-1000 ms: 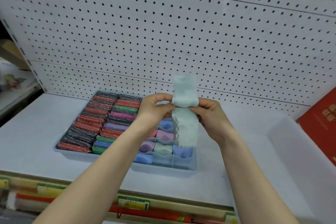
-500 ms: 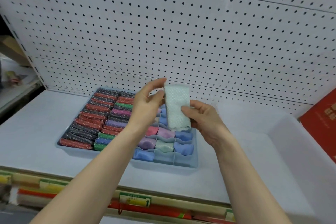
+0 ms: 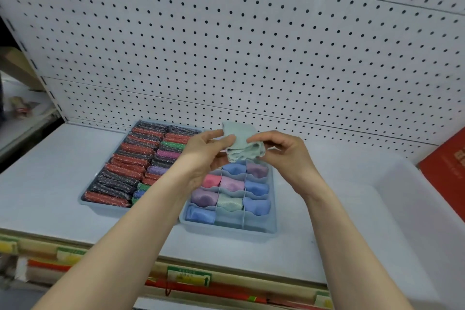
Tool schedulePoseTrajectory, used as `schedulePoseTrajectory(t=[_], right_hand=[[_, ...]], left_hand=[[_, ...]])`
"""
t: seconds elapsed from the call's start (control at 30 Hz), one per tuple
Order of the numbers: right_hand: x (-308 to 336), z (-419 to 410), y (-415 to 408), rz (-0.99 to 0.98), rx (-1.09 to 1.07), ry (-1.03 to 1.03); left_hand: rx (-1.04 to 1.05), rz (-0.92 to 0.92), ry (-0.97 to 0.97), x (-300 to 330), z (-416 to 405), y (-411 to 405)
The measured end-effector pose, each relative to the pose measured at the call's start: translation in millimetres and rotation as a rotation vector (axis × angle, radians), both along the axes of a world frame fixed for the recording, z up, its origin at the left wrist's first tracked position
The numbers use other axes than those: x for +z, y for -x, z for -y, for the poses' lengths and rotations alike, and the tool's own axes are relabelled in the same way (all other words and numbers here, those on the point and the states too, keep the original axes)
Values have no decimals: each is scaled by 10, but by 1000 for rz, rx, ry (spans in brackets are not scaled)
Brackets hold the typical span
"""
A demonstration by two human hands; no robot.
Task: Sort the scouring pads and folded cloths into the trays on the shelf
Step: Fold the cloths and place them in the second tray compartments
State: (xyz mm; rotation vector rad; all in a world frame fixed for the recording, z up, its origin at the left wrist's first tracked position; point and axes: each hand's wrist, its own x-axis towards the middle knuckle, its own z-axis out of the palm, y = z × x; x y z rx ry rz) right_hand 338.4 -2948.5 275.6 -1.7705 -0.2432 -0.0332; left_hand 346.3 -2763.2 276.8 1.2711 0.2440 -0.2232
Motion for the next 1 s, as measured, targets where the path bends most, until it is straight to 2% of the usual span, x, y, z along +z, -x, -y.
schedulePoseTrajectory(t=[0.07,0.13,0.23,0.33,0.43,0.53,0.63,0.7,0.77,0.83,0.93,1.0], right_hand=[[-4,-20,-45,24,-122,22],[-5,-19,-80,-1,-125,16],[5,-37,-74,-73,-47,-91],[-12,-29,-72,-148,-2,-109],[-50,6,-86,-203,76,-117],[-64,-5,-90,-159,70,-147],[-76,-59,-83,-59,37,-153],[-109,-90,-95,-19,30,-138],[-144,-120,-104,1,35,-95],[-140,-160,-94,-5,38,-59],[-122,-185,-63,-157,28,-134],[-140,-189,-25,-268,97,-155]], left_hand=[[-6,30,-213,-40,-5,-22],[-125,85,-344,-31,-16,13],[-274,210,-290,-11,17,88],[-129,292,-249,-40,26,69],[-55,302,-175,-80,-12,37],[-16,308,-158,-70,-27,42],[-36,175,-42,-91,-31,15],[-155,89,-106,-132,-66,14],[-216,135,-179,-208,-90,41],[-173,195,-170,-256,-109,66],[-120,258,-195,-287,-141,75],[-99,283,-203,-286,-169,79]])
